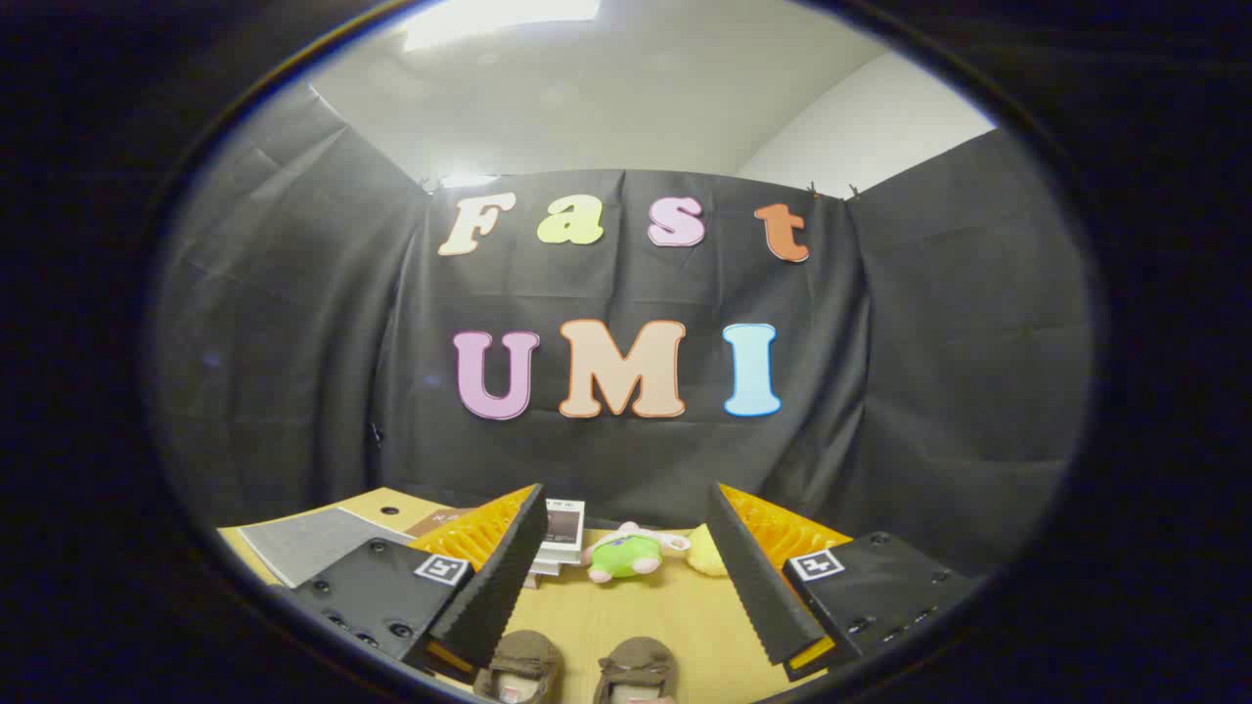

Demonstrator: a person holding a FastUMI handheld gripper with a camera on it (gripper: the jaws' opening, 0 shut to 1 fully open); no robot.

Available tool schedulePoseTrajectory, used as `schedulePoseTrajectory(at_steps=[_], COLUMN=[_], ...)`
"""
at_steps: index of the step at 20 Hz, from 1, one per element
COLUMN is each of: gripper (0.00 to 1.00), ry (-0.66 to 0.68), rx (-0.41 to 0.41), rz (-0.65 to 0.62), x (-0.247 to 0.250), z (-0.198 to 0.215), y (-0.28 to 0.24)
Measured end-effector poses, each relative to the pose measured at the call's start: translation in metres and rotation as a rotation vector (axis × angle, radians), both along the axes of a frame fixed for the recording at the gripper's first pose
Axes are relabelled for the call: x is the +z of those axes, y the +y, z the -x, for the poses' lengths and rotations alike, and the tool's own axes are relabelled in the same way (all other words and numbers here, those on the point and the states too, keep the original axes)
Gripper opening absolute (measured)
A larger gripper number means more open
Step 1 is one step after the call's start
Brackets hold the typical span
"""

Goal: Open the storage box then place both shoes into the box .Put the left shoe in first, then the right shoe, with the right side of both shoes facing outward in a uniform manner.

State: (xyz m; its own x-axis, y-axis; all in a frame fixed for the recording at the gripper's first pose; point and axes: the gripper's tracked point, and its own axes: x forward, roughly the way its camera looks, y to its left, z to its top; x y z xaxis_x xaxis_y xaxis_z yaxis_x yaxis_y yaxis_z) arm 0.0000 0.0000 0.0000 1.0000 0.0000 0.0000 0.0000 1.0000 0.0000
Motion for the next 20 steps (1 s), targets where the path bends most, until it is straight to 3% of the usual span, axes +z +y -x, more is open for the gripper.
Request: schedulePoseTrajectory(at_steps=[16,20], gripper=[1.0,1.0], ry=[0.011,0.071], rx=[0.014,0.063], rz=[-0.003,-0.053], x=[-0.004,-0.02], z=[-0.011,-0.012], y=[0.007,0.02])
